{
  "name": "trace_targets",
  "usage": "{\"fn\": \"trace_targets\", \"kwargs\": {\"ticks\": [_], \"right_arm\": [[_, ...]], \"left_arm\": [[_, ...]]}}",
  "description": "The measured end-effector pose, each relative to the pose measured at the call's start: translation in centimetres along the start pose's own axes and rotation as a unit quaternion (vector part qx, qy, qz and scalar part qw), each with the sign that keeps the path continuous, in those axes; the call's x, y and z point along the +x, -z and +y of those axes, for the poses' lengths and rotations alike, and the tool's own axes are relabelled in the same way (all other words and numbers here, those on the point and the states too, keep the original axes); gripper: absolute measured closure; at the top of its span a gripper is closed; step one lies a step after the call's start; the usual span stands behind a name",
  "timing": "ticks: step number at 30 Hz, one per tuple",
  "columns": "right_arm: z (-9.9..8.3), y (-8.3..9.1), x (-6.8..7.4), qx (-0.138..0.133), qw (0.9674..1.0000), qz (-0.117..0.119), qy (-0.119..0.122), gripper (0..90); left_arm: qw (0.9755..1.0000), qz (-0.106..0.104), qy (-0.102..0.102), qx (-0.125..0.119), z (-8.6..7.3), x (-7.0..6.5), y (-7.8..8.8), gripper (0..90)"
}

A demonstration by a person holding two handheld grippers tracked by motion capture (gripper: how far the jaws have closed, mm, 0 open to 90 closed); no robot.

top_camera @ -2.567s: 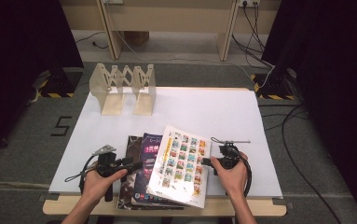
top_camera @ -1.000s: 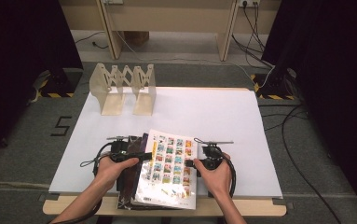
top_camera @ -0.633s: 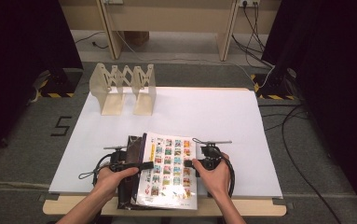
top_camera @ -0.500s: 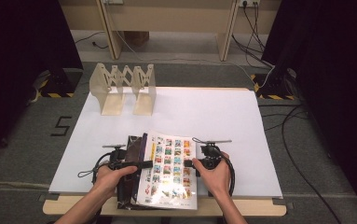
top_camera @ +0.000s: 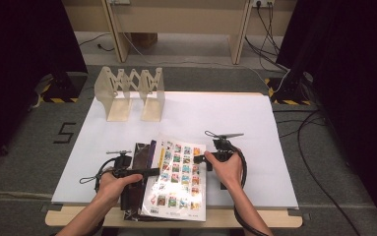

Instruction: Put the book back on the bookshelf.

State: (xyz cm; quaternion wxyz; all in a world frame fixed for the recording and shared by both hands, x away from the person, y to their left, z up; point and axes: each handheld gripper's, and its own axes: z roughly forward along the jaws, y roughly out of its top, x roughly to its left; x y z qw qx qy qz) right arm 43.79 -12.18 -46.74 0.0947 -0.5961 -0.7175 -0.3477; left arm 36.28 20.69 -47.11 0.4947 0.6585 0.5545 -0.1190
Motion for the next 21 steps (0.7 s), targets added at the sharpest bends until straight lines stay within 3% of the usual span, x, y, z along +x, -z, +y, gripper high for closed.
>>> {"fn": "trace_targets", "kwargs": {"ticks": [3,6,10,12,16,19,21], "right_arm": [[0.7,-1.1,-0.4,0.005,0.9995,0.027,-0.018,32.9],[1.0,-1.2,-0.5,0.013,0.9992,0.032,-0.02,33.6],[1.1,-1.1,-0.6,0.011,0.9988,0.035,-0.032,38.3],[1.2,-0.8,-0.4,0.0,0.999,0.031,-0.033,46.4],[1.7,0.4,0.4,-0.015,0.9991,0.037,-0.013,58.3],[1.9,1.7,1.8,-0.029,0.9985,0.046,0.008,64.2],[2.0,2.0,2.3,-0.031,0.9981,0.052,0.009,66.1]], "left_arm": [[0.9999,0.003,-0.002,0.013,0.3,0.2,-0.1,71.2],[0.9997,0.007,-0.003,0.021,0.5,0.3,-0.2,70.6],[0.9991,0.014,-0.003,0.039,0.9,0.5,-0.4,69.7],[0.9986,0.02,-0.005,0.048,1.1,0.5,-0.4,69.0],[0.9977,0.026,-0.005,0.062,1.4,0.7,-0.3,66.9],[0.9974,0.026,-0.003,0.067,1.5,1.0,-0.3,65.9],[0.9973,0.026,-0.001,0.069,1.5,1.0,-0.3,65.8]]}}
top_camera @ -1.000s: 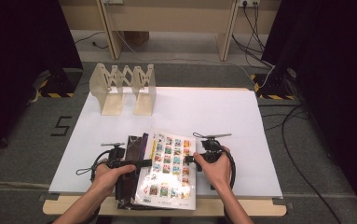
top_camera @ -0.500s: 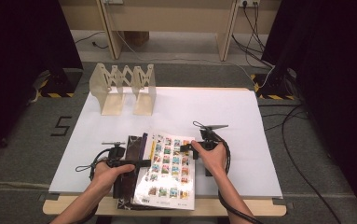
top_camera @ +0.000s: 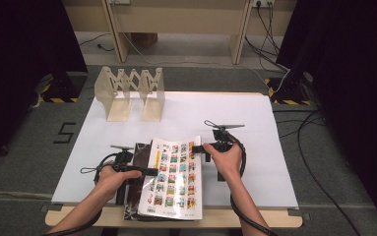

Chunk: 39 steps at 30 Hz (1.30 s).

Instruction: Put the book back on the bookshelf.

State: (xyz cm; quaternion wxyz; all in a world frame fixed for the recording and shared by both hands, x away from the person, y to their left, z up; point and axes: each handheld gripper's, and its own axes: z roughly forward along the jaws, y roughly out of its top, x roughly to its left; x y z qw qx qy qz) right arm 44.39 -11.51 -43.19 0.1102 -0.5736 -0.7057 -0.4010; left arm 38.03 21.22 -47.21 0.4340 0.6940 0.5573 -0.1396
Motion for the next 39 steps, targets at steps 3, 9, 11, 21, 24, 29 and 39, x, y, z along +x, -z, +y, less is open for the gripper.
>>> {"fn": "trace_targets", "kwargs": {"ticks": [3,9,11,21,24,29,39], "right_arm": [[0.2,-0.1,0.3,0.006,1.0,0.004,0.0,67.4],[0.6,-0.6,0.3,0.035,0.9994,0.006,0.005,67.1],[0.7,-0.8,0.2,0.036,0.9993,0.007,0.007,67.4],[1.3,0.8,0.9,0.032,0.9985,0.045,-0.003,72.9],[1.6,1.6,1.5,0.025,0.9985,0.049,0.002,73.6],[2.2,3.2,3.1,0.004,0.9987,0.042,0.027,74.0],[2.8,4.9,3.8,-0.041,0.9986,0.003,0.033,74.0]], "left_arm": [[1.0,0.003,-0.004,0.003,0.1,-0.1,0.0,65.6],[1.0,0.006,-0.003,0.005,0.1,-0.1,0.0,65.4],[1.0,0.006,-0.002,0.004,0.1,0.0,0.0,65.4],[0.9999,-0.009,0.004,-0.009,0.3,-0.1,0.6,64.3],[0.9996,-0.017,0.0,-0.021,0.5,-0.5,1.0,64.0],[0.9993,-0.005,-0.012,-0.034,0.8,-0.9,1.5,61.0],[0.9921,0.047,-0.051,-0.104,1.4,-1.1,3.9,56.3]]}}
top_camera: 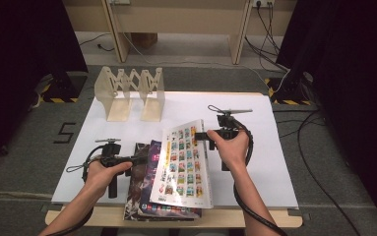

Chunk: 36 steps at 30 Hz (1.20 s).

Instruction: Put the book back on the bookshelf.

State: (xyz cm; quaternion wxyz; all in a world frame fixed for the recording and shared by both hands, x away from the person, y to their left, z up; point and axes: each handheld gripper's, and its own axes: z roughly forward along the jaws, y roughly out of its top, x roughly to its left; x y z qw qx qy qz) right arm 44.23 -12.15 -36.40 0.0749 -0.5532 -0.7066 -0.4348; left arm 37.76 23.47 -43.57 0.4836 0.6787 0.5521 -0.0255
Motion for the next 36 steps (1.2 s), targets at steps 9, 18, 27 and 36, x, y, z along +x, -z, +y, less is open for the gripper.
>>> {"fn": "trace_targets", "kwargs": {"ticks": [9,18,27,36], "right_arm": [[0.9,0.3,2.0,-0.034,0.999,-0.018,0.023,73.9],[1.7,0.0,3.4,-0.062,0.9971,-0.033,0.03,74.0],[3.7,-0.5,5.7,-0.1,0.9923,-0.058,0.044,74.0],[5.2,-1.8,7.4,-0.132,0.9857,-0.093,0.047,73.9]], "left_arm": [[0.9991,0.018,-0.033,-0.022,0.1,-1.2,0.0,45.6],[0.9975,0.007,-0.043,-0.055,0.8,-2.0,0.8,43.0],[0.9929,-0.004,-0.083,-0.085,2.3,-4.1,1.3,41.0],[0.9896,-0.017,-0.122,-0.074,3.7,-6.4,0.0,39.5]]}}
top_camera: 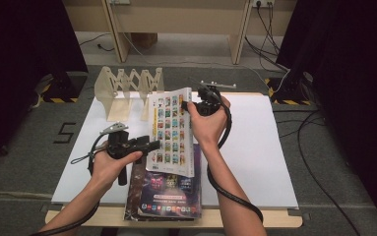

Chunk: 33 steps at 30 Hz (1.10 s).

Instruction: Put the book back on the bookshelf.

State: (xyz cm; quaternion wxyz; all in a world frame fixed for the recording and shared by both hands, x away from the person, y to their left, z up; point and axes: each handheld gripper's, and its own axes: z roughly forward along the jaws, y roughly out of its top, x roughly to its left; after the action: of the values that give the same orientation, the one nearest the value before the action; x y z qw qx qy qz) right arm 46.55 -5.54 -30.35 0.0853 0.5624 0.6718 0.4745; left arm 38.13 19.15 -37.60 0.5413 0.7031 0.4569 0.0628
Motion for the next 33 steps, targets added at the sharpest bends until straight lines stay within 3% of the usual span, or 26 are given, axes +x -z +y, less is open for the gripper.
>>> {"fn": "trace_targets", "kwargs": {"ticks": [10,20,28,29,33], "right_arm": [[0.1,-1.0,0.6,0.01,0.9997,-0.022,0.006,73.8],[0.3,-1.2,0.7,0.017,0.9995,-0.025,0.005,73.9],[1.2,-0.8,1.4,-0.022,0.9995,-0.02,0.009,73.9],[1.5,-0.7,1.8,-0.038,0.9988,-0.026,0.015,73.9],[1.7,-0.8,2.4,-0.055,0.9976,-0.038,0.017,73.8]], "left_arm": [[0.9987,0.005,-0.048,0.019,1.5,-2.5,-2.6,32.7],[0.9972,0.012,-0.069,0.029,2.0,-4.2,-4.0,31.3],[0.9969,0.017,-0.075,0.017,2.8,-4.2,-3.8,31.6],[0.9969,0.018,-0.075,0.015,2.9,-4.2,-3.7,31.6],[0.9964,0.025,-0.08,0.01,3.2,-4.3,-3.6,31.4]]}}
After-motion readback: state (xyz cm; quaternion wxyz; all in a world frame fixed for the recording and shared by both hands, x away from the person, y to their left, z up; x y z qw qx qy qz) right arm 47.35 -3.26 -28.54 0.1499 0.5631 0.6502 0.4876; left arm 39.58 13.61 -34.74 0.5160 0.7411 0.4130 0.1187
